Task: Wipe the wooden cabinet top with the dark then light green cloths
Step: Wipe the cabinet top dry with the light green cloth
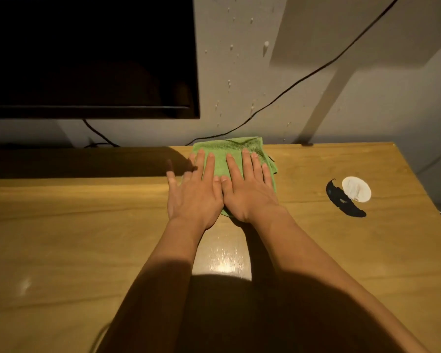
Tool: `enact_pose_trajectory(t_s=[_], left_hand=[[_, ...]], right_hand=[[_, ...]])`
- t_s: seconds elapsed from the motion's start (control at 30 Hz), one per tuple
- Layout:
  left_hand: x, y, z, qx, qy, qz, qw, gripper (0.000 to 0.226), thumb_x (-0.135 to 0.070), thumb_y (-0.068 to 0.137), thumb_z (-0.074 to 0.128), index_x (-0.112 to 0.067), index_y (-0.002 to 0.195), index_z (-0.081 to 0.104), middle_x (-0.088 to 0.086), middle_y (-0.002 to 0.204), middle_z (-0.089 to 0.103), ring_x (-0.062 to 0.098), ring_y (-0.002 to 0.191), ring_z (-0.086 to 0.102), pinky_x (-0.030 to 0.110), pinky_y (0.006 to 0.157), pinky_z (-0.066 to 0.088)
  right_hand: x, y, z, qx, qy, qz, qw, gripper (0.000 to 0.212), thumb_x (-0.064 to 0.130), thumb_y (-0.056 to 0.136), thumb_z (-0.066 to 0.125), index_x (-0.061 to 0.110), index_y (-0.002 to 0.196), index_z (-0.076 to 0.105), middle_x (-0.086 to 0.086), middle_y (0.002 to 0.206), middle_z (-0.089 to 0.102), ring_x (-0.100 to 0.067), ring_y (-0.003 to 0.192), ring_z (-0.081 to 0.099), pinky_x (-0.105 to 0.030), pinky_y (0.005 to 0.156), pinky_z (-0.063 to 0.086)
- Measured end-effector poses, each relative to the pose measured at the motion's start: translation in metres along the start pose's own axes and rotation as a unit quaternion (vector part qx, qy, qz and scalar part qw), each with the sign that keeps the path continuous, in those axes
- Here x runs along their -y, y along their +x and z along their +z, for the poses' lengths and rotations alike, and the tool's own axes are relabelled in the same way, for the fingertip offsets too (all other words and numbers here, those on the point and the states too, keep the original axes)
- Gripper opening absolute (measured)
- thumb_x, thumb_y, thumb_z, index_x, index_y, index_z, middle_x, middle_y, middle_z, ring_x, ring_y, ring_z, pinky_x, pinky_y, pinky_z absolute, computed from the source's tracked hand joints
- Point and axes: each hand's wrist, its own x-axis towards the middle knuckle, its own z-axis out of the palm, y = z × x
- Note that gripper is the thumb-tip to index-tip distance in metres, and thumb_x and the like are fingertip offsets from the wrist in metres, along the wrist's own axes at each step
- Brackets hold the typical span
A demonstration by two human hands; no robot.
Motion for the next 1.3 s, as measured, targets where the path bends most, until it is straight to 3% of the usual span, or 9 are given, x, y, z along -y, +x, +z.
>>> enact_pose_trajectory(t_s=[0.07,0.2,0.77,0.83,1.03,1.3], left_hand=[[-0.004,-0.027,0.001,-0.008,0.015,0.005,1.000,0.060,-0.044,0.098,0.004,-0.026,0.155,0.005,-0.003,0.165,0.001,0.018,0.149,0.013,0.060,0.116,-0.010],[-0.014,-0.092,0.002,0.004,0.005,-0.004,1.000,0.059,-0.044,0.098,0.001,-0.027,0.155,-0.001,-0.004,0.164,-0.006,0.012,0.149,-0.010,0.058,0.116,-0.010],[-0.091,-0.386,0.005,0.051,-0.003,-0.004,0.999,0.059,-0.046,0.098,0.000,-0.027,0.153,-0.012,-0.005,0.161,-0.018,0.013,0.147,-0.022,0.054,0.118,-0.010],[-0.094,-0.396,0.004,0.057,-0.002,0.000,0.998,0.059,-0.046,0.097,-0.001,-0.027,0.151,-0.017,-0.006,0.160,-0.022,0.013,0.145,-0.026,0.054,0.118,-0.010],[-0.095,-0.385,0.001,0.055,-0.002,-0.002,0.998,0.060,-0.047,0.098,0.004,-0.027,0.153,-0.007,-0.006,0.162,-0.015,0.014,0.148,-0.018,0.055,0.118,-0.005],[-0.088,-0.294,0.009,0.031,0.004,-0.002,1.000,0.060,-0.046,0.096,-0.003,-0.029,0.153,-0.009,-0.007,0.161,-0.018,0.009,0.146,-0.022,0.055,0.118,-0.011]], right_hand=[[-0.001,-0.026,0.004,0.006,0.000,-0.001,1.000,0.059,0.049,0.100,0.005,0.032,0.154,-0.012,-0.005,0.161,-0.023,-0.020,0.146,-0.025,-0.043,0.118,-0.016],[-0.006,-0.090,0.015,0.010,0.009,-0.007,1.000,0.059,0.050,0.100,0.004,0.032,0.153,-0.013,-0.004,0.160,-0.026,-0.019,0.145,-0.028,-0.043,0.118,-0.016],[-0.042,-0.393,0.050,0.053,0.001,-0.003,0.999,0.058,0.050,0.099,0.000,0.032,0.148,-0.025,-0.004,0.154,-0.038,-0.021,0.138,-0.040,-0.043,0.115,-0.022],[-0.043,-0.404,0.051,0.064,0.001,0.002,0.998,0.057,0.051,0.099,-0.001,0.033,0.146,-0.028,-0.004,0.152,-0.041,-0.021,0.136,-0.042,-0.042,0.114,-0.023],[-0.044,-0.391,0.048,0.083,0.002,0.005,0.997,0.057,0.052,0.096,-0.005,0.035,0.142,-0.034,-0.001,0.145,-0.050,-0.018,0.131,-0.049,-0.042,0.111,-0.028],[-0.049,-0.303,0.032,0.067,0.014,0.015,0.997,0.058,0.052,0.097,-0.002,0.036,0.146,-0.028,0.000,0.149,-0.046,-0.015,0.134,-0.046,-0.041,0.112,-0.026]])
